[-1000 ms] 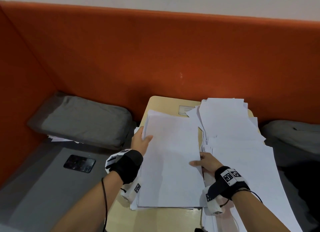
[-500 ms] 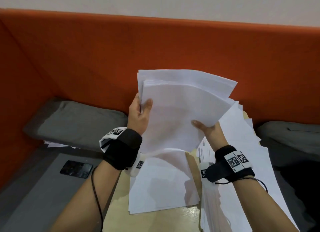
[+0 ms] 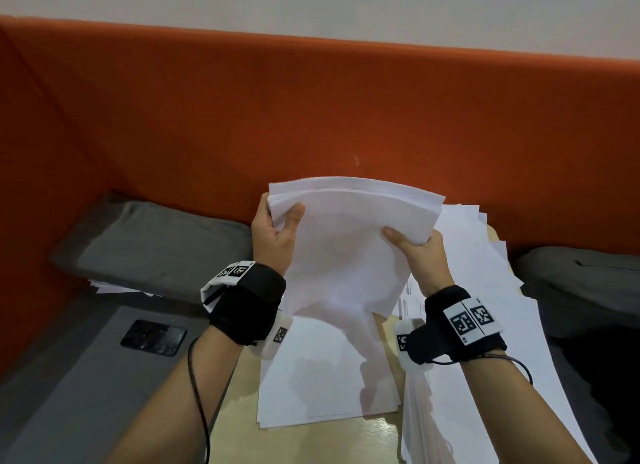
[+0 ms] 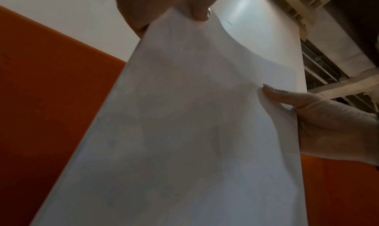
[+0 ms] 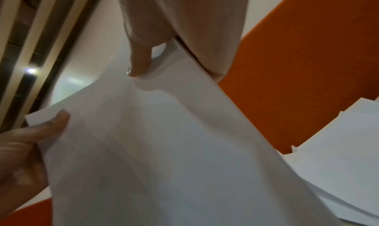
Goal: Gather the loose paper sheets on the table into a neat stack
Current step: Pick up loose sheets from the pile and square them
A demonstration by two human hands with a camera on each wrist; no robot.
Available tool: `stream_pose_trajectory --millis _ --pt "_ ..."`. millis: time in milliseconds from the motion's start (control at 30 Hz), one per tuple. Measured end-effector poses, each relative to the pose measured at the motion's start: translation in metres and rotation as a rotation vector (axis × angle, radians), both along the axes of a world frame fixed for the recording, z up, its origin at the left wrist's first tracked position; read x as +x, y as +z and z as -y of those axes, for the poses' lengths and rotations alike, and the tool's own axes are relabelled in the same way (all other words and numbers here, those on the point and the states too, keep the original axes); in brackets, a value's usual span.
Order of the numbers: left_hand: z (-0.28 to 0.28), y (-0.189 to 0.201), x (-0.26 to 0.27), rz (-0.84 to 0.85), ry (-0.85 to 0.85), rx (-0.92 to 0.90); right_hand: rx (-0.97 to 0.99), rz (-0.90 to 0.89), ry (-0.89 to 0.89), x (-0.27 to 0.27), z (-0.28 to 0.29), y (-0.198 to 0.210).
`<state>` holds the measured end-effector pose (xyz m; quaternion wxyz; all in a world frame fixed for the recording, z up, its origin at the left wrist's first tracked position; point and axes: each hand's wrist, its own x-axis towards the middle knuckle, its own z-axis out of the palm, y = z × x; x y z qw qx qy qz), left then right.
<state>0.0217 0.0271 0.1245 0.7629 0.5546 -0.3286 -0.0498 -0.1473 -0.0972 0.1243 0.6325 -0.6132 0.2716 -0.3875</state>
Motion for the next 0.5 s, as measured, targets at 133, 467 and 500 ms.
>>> stream_pose_trajectory --millis 133,467,500 --pt "0.000 0.004 0.000 0.034 0.026 -0.002 -0.005 0.003 0.004 0.000 0.003 0.002" --pt "0.003 -0.018 0.004 -0.142 -0.070 0.206 0.013 -0.205 0.041 -0.002 0.010 -0.015" --pt "0.004 -0.015 0.003 -0.130 -0.048 0.195 0.011 -0.190 0.009 0.001 0.010 -0.013"
